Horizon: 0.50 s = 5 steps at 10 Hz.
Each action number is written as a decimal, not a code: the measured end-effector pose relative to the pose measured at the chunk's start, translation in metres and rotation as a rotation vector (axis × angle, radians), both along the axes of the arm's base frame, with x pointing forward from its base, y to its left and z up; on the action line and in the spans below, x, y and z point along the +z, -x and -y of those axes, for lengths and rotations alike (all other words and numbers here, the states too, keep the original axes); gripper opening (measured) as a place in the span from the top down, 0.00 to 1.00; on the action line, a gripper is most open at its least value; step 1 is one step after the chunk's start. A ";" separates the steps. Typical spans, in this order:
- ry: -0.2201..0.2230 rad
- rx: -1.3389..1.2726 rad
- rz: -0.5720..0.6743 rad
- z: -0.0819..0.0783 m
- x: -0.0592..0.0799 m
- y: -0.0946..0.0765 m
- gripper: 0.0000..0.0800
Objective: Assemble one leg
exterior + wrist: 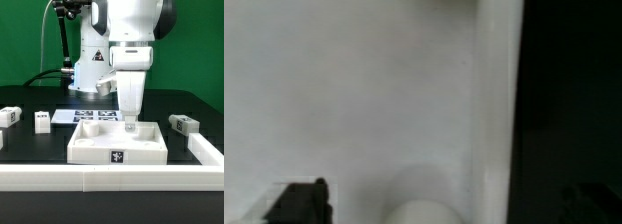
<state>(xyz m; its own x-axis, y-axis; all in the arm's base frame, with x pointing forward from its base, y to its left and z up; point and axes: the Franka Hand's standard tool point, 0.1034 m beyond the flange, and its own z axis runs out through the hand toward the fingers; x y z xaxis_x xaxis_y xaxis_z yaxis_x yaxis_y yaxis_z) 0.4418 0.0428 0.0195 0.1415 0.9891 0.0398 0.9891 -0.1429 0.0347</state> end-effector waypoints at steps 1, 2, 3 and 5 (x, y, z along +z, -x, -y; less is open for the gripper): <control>-0.004 -0.005 -0.008 0.001 -0.007 0.003 0.19; -0.007 -0.010 -0.007 0.001 -0.011 0.004 0.19; -0.007 -0.015 -0.006 0.001 -0.010 0.003 0.29; -0.007 -0.015 -0.006 0.001 -0.011 0.003 0.46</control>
Offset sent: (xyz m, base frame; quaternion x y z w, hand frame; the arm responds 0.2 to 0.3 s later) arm 0.0000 0.0000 0.0000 0.0000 0.0000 0.0000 1.0000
